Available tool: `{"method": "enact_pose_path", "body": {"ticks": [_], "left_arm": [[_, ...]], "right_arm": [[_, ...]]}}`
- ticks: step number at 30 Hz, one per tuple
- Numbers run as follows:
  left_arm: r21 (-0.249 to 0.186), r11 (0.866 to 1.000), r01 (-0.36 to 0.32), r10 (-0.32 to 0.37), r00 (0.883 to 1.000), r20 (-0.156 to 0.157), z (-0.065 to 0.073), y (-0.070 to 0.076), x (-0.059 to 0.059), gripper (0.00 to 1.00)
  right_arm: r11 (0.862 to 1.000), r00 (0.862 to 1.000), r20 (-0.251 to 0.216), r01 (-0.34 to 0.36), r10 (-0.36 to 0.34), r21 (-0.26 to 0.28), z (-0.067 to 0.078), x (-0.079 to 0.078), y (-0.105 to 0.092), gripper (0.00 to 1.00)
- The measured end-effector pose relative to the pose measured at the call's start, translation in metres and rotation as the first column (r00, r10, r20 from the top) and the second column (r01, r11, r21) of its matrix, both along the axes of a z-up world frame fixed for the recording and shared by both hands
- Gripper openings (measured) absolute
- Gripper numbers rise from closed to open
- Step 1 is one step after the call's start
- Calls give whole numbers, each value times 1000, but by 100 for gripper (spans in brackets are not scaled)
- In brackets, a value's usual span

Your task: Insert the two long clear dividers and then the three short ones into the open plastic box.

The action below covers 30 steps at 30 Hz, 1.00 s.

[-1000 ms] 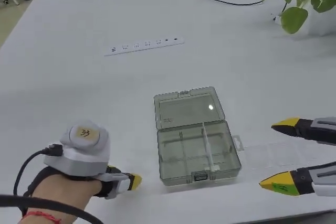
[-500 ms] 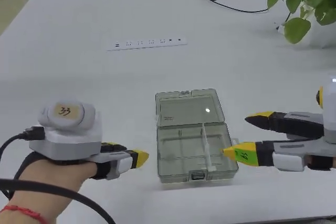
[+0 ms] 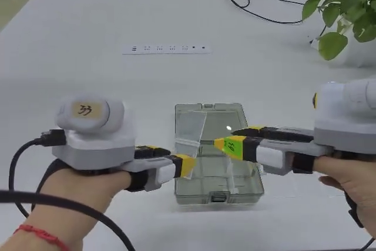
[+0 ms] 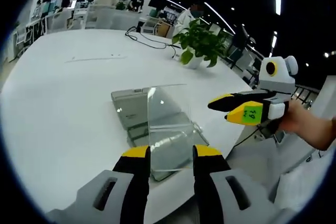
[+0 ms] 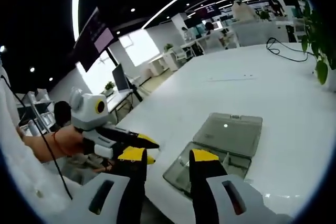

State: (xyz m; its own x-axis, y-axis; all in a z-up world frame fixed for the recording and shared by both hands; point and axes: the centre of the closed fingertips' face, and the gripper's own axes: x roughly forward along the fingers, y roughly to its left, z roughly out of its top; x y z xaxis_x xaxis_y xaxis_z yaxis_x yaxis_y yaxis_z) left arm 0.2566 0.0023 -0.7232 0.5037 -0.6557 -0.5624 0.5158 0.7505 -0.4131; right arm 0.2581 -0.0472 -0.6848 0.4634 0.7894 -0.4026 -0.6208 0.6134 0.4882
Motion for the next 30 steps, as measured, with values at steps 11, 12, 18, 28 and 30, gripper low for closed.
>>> {"method": "enact_pose_path", "body": {"ticks": [11, 12, 18, 28, 30], "left_arm": [[-53, 997, 56, -54, 998, 35, 12, -22, -5, 30], [-53, 997, 60, -58, 998, 37, 12, -23, -5, 30], [-54, 996, 66, -64, 997, 49, 13, -24, -5, 30], [-58, 995, 81, -78, 996, 53, 11, -26, -7, 32], [-64, 995, 79, -76, 996, 54, 11, -26, -6, 33]], "right_arm": [[999, 997, -66, 43, -42, 11, -7, 0, 10, 18], [999, 997, -64, 42, -42, 5, -8, 0, 10, 17], [998, 993, -102, 63, -62, 12, -12, 2, 10, 8], [995, 983, -150, 103, -101, 5, -13, 2, 13, 7], [995, 982, -156, 104, -102, 6, -13, 2, 14, 7]]}}
